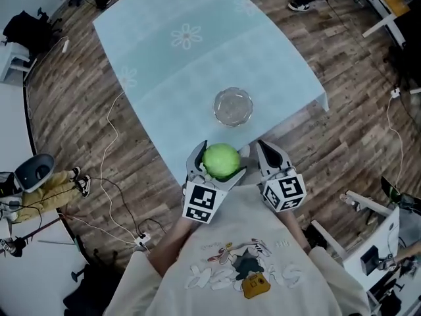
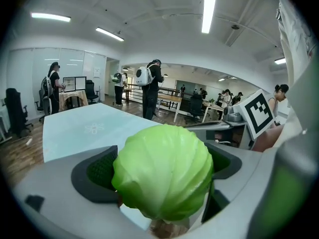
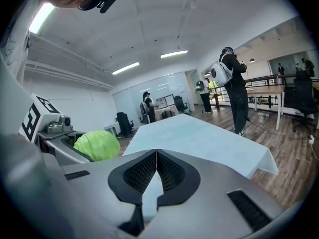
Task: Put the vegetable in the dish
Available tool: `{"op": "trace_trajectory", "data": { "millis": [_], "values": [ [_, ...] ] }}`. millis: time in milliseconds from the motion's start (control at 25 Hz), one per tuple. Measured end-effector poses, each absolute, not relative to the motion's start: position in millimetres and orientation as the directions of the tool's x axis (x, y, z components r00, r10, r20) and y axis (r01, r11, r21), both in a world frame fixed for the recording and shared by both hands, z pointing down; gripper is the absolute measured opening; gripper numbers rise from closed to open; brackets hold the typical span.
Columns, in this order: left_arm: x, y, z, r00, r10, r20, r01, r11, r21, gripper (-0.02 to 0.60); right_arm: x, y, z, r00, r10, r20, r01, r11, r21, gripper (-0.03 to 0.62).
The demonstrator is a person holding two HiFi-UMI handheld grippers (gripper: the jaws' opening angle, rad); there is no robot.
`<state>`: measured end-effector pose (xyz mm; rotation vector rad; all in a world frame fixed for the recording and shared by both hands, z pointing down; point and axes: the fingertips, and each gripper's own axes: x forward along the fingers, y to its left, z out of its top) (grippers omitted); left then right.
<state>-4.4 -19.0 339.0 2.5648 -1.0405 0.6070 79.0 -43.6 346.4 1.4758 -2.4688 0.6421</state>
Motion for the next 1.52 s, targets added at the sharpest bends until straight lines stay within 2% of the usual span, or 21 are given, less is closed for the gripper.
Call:
{"op": "trace_trajectory", "data": {
  "millis": [440,880,1520],
  "values": [
    [18.5,-76.4,367.8,0.569,-0.635,0.523,-0.786,-0.606,0.121,0.543,94.4,-102.6,368.8,-0.6,-0.689,0.407,-0.799,0.545,-0.254,0.023],
    [20.1,-126.6,410.3,0.522,-0.651,0.55,-0.815,-0.571,0.098,0.543,81.8,-140.6,410.4,-0.668,-0.593,0.449,-0.733,0.629,-0.259,0.022],
    [44.7,-166.6,496.0,0.488,-0.607,0.628,-0.826,-0.554,0.105,0.543,98.6,-155.8,474.5,-0.682,-0.534,0.5,-0.72,0.611,-0.329,0.021]
  ]
}}
